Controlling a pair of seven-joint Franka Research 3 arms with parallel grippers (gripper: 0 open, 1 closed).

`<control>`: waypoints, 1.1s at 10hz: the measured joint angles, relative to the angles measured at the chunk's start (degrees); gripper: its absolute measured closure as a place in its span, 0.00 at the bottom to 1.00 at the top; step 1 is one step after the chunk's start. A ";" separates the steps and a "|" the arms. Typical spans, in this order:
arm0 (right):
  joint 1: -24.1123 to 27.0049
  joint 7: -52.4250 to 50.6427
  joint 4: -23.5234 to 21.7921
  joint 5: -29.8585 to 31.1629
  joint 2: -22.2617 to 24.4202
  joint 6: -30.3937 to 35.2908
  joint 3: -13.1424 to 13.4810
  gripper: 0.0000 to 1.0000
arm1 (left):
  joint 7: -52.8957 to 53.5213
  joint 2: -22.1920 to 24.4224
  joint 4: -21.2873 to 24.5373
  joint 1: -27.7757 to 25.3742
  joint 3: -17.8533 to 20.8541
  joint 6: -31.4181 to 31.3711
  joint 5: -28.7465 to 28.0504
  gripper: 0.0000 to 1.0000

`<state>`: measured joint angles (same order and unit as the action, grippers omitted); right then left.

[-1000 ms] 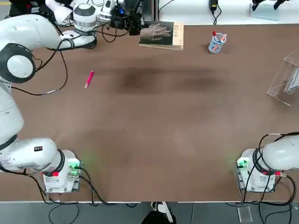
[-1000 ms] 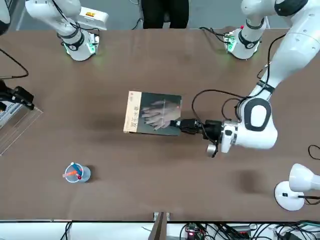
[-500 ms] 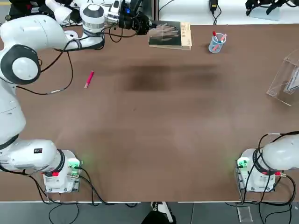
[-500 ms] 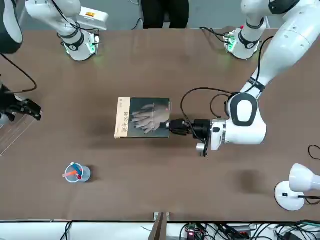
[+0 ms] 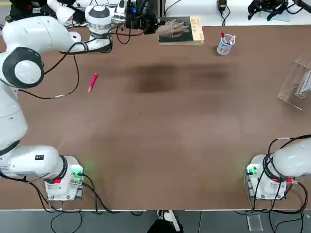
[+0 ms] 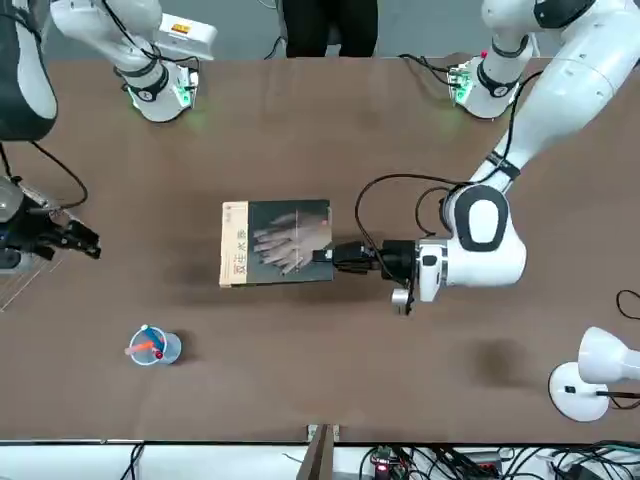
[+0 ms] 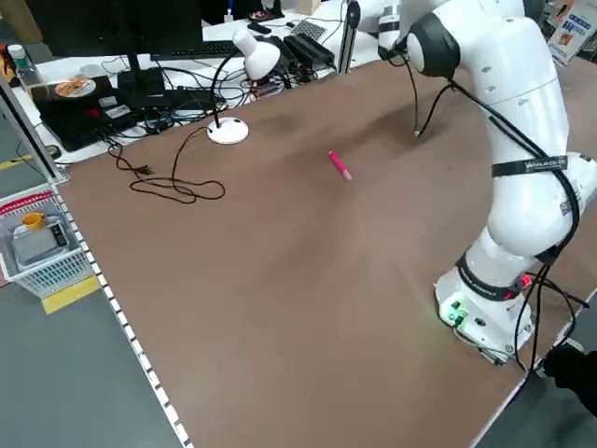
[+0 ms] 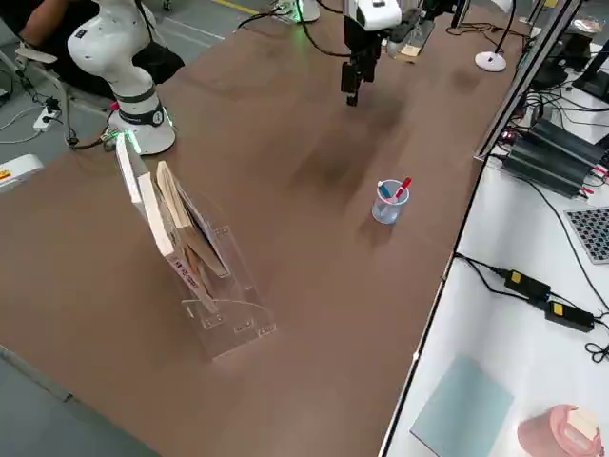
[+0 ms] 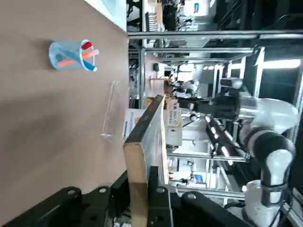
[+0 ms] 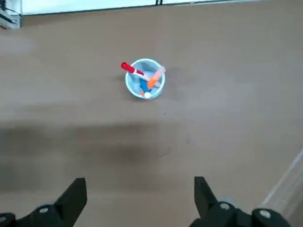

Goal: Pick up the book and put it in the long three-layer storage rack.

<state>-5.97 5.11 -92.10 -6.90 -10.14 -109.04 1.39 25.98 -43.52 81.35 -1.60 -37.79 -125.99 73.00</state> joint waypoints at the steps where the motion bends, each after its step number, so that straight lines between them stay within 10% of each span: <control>1: 0.71 -0.02 0.00 -3.28 -0.33 -0.14 0.02 0.00 | 0.45 -0.14 -0.13 0.60 0.00 -1.04 0.43 0.96; 11: 7.98 -10.25 -4.54 -40.00 -2.53 2.80 0.19 0.00 | 0.87 -0.34 -1.42 6.75 0.04 -9.48 1.09 0.96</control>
<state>2.01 -5.14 -96.65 -46.90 -12.67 -106.24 1.58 26.84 -43.86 79.93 5.15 -37.75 -135.46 74.08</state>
